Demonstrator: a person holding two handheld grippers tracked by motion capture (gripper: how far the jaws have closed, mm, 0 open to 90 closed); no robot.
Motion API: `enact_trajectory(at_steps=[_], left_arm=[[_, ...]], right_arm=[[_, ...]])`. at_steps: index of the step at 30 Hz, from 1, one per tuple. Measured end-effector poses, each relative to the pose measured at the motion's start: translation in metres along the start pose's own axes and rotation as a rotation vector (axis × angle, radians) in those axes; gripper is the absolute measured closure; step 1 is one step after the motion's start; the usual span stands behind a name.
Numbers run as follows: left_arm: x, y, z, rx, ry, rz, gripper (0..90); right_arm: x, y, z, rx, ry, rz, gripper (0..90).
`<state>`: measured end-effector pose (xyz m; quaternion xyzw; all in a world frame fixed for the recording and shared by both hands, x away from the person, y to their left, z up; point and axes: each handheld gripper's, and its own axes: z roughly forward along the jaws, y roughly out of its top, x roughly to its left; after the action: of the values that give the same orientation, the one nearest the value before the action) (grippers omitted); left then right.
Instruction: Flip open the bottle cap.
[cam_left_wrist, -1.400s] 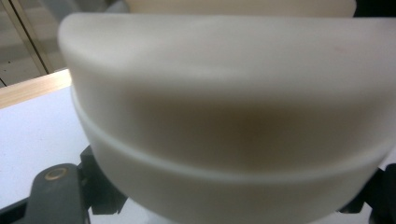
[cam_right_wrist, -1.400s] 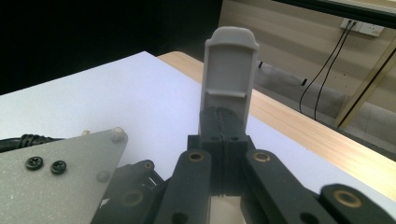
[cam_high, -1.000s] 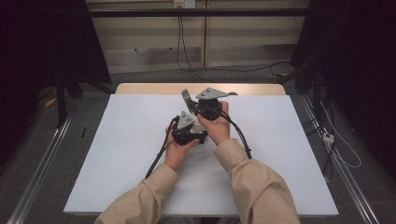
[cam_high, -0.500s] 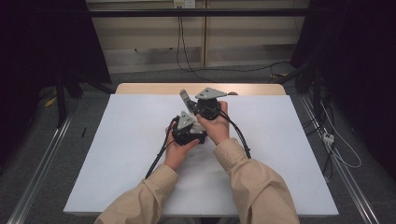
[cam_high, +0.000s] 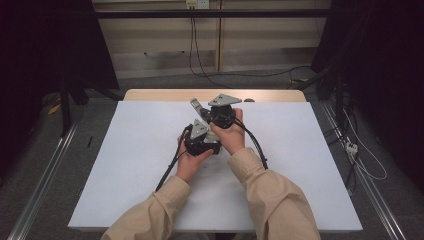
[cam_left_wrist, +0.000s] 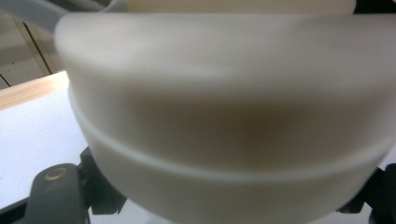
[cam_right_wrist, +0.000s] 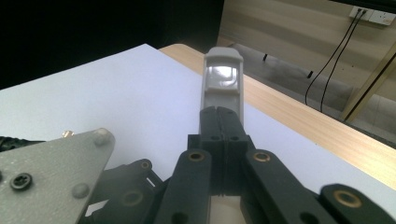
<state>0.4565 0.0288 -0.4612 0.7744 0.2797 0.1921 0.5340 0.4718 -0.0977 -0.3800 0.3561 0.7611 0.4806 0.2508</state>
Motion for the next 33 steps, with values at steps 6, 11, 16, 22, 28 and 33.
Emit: enact_trajectory(at_steps=[6, 11, 16, 22, 28, 33], left_arm=[[0.0, 0.0, 0.0, 0.001, 0.005, 0.002, 18.6], [0.0, 0.0, 0.0, 0.0, 0.005, 0.0, 18.6], [0.0, 0.0, 0.0, 0.0, 0.0, 0.001, 18.5], [-0.001, 0.0, 0.0, 0.001, 0.007, 0.007, 18.4], [-0.001, 0.0, 0.0, 0.002, 0.008, 0.007, 18.2], [-0.001, 0.0, 0.0, 0.0, 0.006, 0.009, 17.7]], right_arm=[[0.0, -0.001, 0.002, 0.01, 0.005, 0.009, 90.0], [0.001, -0.001, 0.002, 0.016, 0.001, 0.004, 90.0], [0.001, -0.002, 0.001, 0.008, 0.003, 0.001, 90.0], [-0.001, -0.003, -0.001, 0.004, 0.011, 0.014, 90.0], [-0.003, -0.005, -0.006, -0.007, 0.005, 0.016, 90.0], [-0.007, -0.006, -0.01, -0.012, -0.005, 0.024, 87.7]])
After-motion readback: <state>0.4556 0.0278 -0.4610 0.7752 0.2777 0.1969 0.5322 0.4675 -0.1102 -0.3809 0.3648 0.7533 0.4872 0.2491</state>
